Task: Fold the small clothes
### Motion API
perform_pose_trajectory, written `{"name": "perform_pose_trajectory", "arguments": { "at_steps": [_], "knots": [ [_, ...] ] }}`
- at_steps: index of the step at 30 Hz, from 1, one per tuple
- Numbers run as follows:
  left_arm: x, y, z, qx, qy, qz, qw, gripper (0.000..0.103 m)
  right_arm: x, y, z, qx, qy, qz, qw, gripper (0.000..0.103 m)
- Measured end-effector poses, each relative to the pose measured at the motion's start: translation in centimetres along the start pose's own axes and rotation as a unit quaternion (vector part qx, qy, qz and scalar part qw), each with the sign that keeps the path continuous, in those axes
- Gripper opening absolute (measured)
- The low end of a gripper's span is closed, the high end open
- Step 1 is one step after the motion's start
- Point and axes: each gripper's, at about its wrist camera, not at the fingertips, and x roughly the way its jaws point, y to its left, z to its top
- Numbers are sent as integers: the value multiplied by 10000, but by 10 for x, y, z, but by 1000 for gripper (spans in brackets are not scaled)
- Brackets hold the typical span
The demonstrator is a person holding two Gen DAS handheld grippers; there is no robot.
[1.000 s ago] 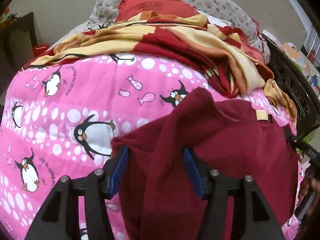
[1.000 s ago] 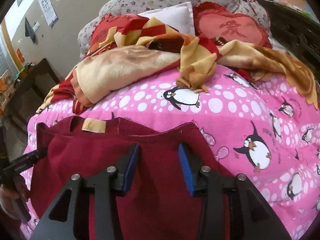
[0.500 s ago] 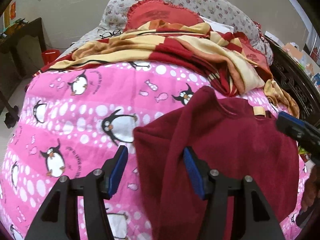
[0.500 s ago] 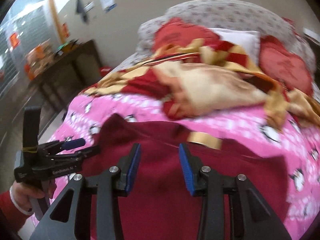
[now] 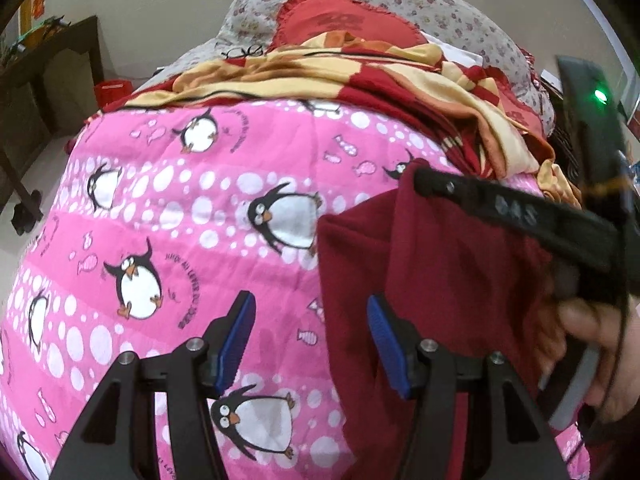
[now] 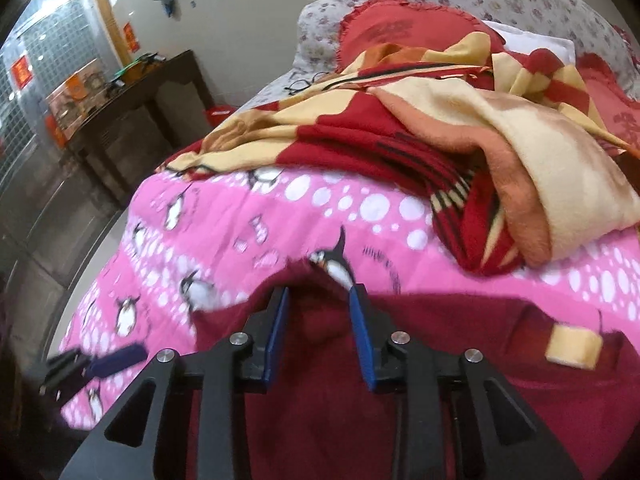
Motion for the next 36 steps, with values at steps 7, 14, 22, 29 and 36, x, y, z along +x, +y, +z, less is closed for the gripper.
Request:
{"name": "perform_pose_trajectory", "arguments": {
  "at_steps": [7, 14, 22, 29, 36],
  "knots": [
    [1, 11, -8, -209, 71, -86, 9997, 61, -6, -3, 11, 181, -7, 163, 9997, 42],
    [1, 16, -15, -418, 102, -231, 9988, 61, -43, -4, 0, 210, -109, 517, 9984, 45],
    [-6, 15, -30, -510, 169, -349, 9979, 67, -20, 25, 0, 62, 193, 667, 9976, 45],
    [0, 22, -39, -654, 275, -411, 9966, 70, -2, 41, -11, -98, 504, 507, 9974, 52],
    [-1, 28, -50, -785, 188, -535, 9953, 74, 10, 66, -12, -503, 682, 103, 9964, 73]
  ]
}}
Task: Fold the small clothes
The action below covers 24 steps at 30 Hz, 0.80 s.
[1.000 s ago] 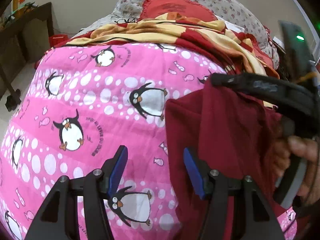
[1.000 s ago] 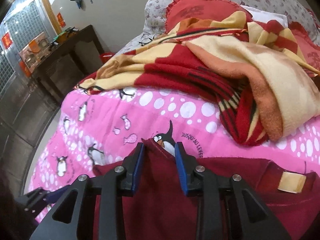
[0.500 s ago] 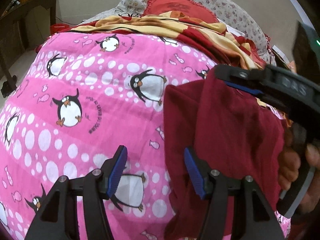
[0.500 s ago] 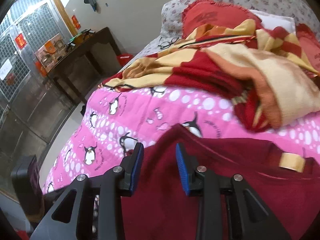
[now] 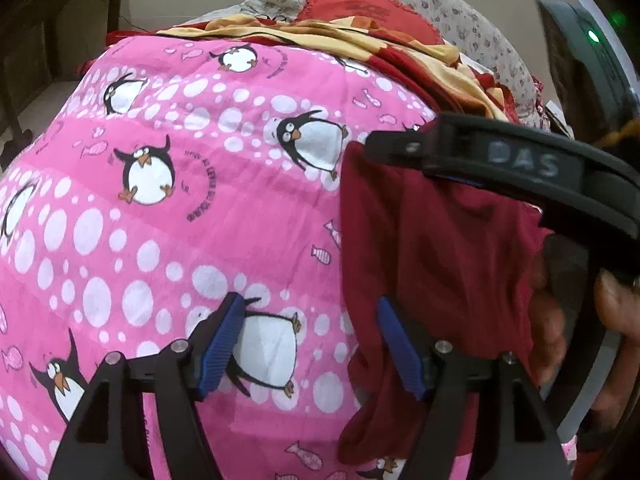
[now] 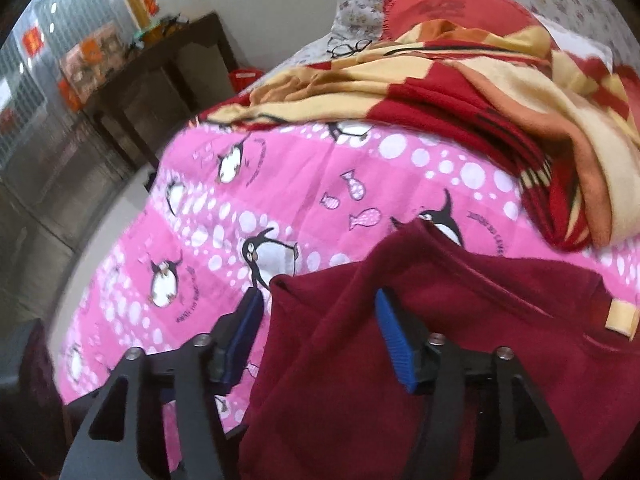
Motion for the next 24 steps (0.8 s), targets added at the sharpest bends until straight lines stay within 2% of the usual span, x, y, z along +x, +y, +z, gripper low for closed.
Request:
{"name": "perform_pose_trajectory", "arguments": {
  "at_steps": [3, 8, 13, 15, 17, 18, 20, 22, 24],
  "knots": [
    [0, 2, -2, -24, -29, -27, 10000, 74, 8, 16, 0, -271, 86, -396, 9988, 78],
    [-1, 2, -2, -33, -33, -24, 10000, 75, 17, 28, -3, -459, 138, -796, 9957, 87],
    [-1, 2, -2, -19, -42, -24, 10000, 75, 23, 31, -2, -510, 149, -990, 9937, 88],
    [-2, 2, -3, -30, -37, -23, 10000, 75, 24, 34, -4, -581, 122, -1095, 9922, 85],
    [-2, 2, -3, -27, -40, -26, 10000, 75, 26, 38, -6, -734, 88, -1309, 9886, 72],
    [-2, 2, -3, -21, -40, -25, 10000, 76, 25, 39, -7, -785, 67, -1377, 9873, 70],
    [-2, 1, -4, -10, -52, -23, 10000, 76, 22, 36, -9, -828, 25, -1355, 9873, 55],
    [-3, 1, -4, 13, -72, -23, 10000, 77, 15, 26, -8, -704, -8, -1142, 9910, 44],
    [-3, 0, -3, 9, -77, -49, 10000, 78, 7, 13, -6, -382, -16, -668, 9970, 35]
  ]
}}
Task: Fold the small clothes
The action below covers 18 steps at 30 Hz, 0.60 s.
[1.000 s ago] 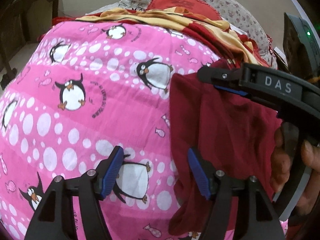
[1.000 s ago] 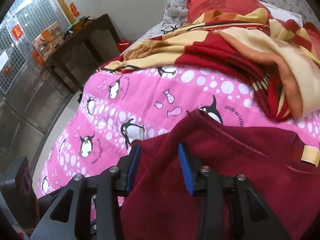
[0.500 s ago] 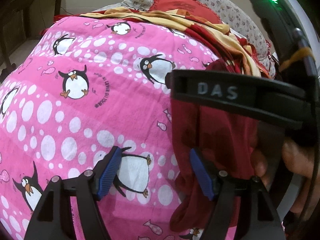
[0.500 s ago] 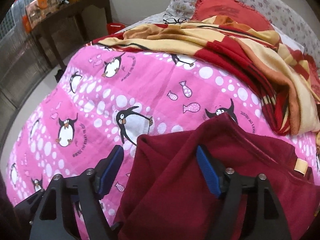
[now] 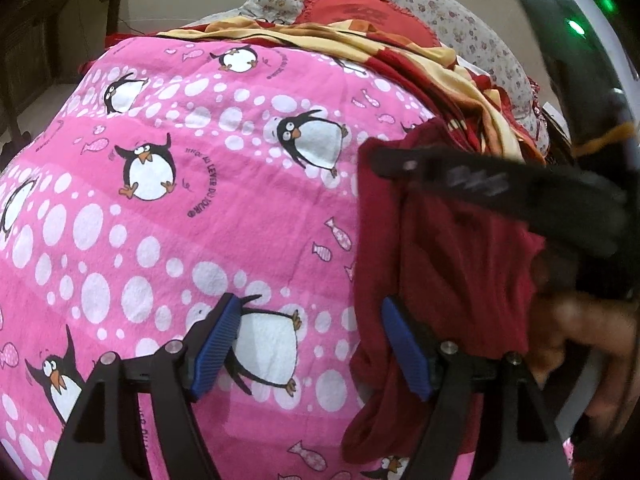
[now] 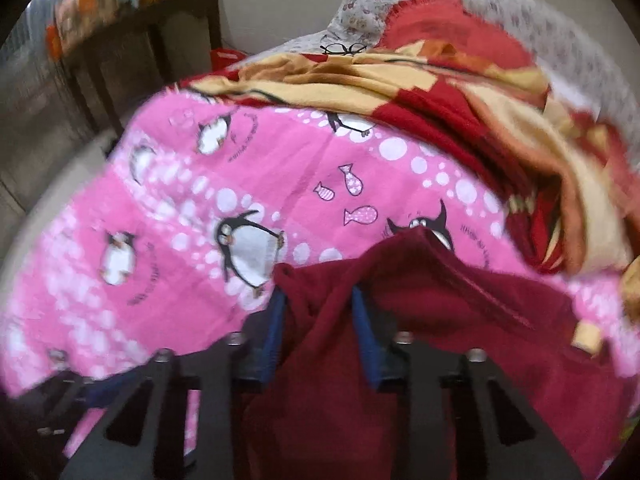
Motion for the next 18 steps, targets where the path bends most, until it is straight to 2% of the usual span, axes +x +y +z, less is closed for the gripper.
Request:
{"name": "perform_pose_trajectory", "arguments": {
  "at_steps": [2, 4, 6, 8, 12, 16, 18],
  "knots": [
    [0, 0, 3, -48, -9, -80, 10000, 80, -7, -20, -1, 452, -46, 550, 9975, 29],
    [0, 0, 8, -157, 1, -278, 9995, 80, -12, -35, -2, 763, -114, 958, 9924, 28],
    [2, -2, 14, -259, 0, -598, 9979, 80, -16, -46, -5, 1005, -166, 1213, 9874, 28],
    [2, -8, 18, -204, 0, -752, 9970, 80, -19, -55, -7, 1177, -201, 1384, 9831, 27],
    [-1, -21, 22, -44, 46, -1317, 9913, 80, -26, -62, -10, 1360, -286, 1565, 9779, 27],
    [-3, -15, 24, -264, 126, -1875, 9818, 80, -28, -67, -10, 1417, -314, 1630, 9759, 27],
    [-5, -8, 24, -425, 85, -2003, 9788, 83, -24, -69, -9, 1488, -298, 1725, 9733, 27]
  ]
}}
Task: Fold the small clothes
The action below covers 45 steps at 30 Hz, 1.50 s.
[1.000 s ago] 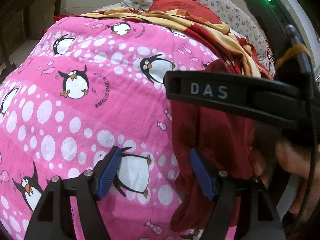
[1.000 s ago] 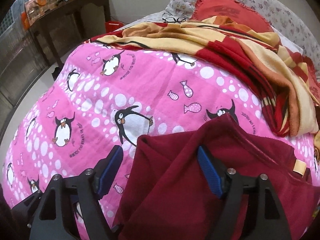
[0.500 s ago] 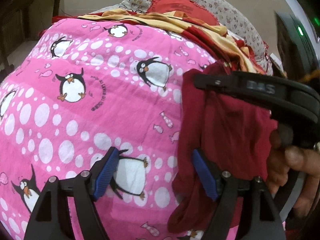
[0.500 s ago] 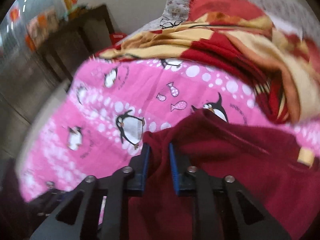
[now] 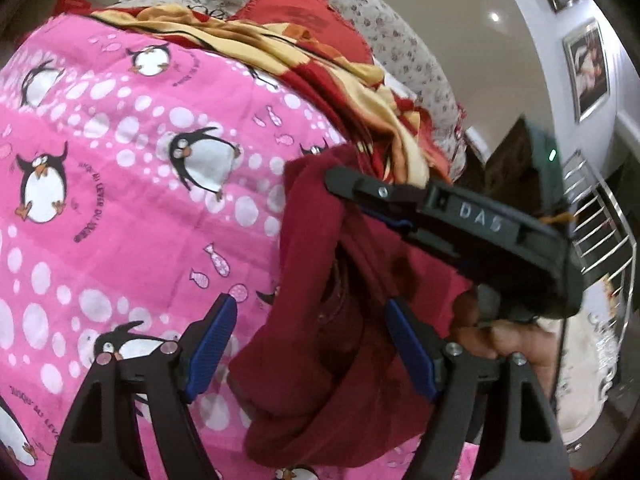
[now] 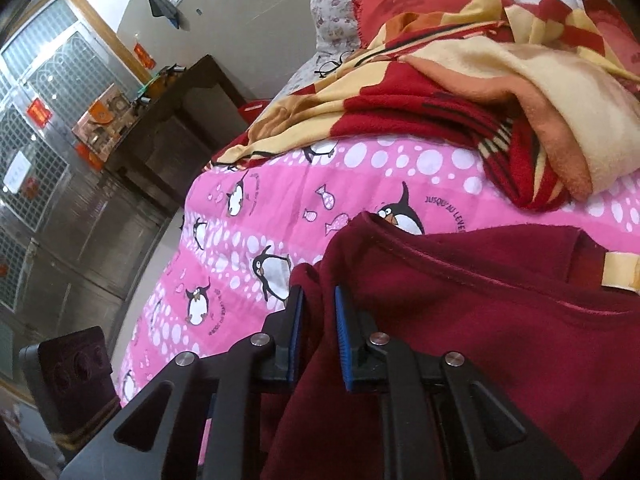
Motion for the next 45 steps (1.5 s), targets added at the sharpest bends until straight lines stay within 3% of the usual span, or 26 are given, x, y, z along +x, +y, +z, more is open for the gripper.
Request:
{"name": "perform_pose_trajectory", "arguments": {
  "at_steps": [1, 5, 9, 12, 13, 15, 16, 18, 20, 27, 33, 35, 39, 45],
  "knots": [
    [-2, 2, 0, -49, -30, -77, 10000, 90, 2, -2, 1, 40, 9, 40, 10000, 27],
    [-9, -3, 1, 32, -119, -369, 9992, 96, 2, -5, 0, 97, 50, 116, 9999, 27],
    [-1, -22, -2, 637, -146, 363, 9972, 99, 4, -1, 1, 72, 72, 107, 9999, 27],
    [19, -16, -6, 479, 86, 456, 9978, 98, 2, -1, 0, 40, 74, 78, 9999, 27],
    [25, -13, -7, 401, 178, 404, 9982, 95, 1, -1, 0, 39, 81, 71, 9999, 27],
    [37, -8, -10, 301, 394, 371, 9981, 65, 0, 1, 1, 33, 102, 66, 9999, 28],
    [43, -8, -11, 350, 495, 426, 9973, 41, -2, 2, 1, 29, 119, 35, 9999, 34],
    [40, -12, -15, 506, 357, 433, 9971, 38, -6, 5, 0, -27, 117, -35, 9999, 50],
    [31, -19, -19, 665, 194, 361, 9969, 32, -12, 10, 0, -170, 72, -307, 9994, 73],
    [13, -55, -27, 1302, -139, 405, 9906, 26, -6, 18, 3, -247, 328, -377, 9984, 78],
    [16, -67, -32, 1608, -113, 582, 9852, 26, 2, 21, 1, -584, 743, -594, 9937, 78],
    [19, -68, -33, 1621, -110, 571, 9851, 26, -4, 17, 2, -485, 836, -502, 9940, 78],
    [21, -70, -36, 1619, -133, 582, 9850, 26, -33, 24, 3, -523, 459, -49, 9976, 79],
    [23, -80, -43, 1822, -198, 746, 9802, 26, -19, 53, -5, -1397, 958, -651, 9834, 81]
  ]
}}
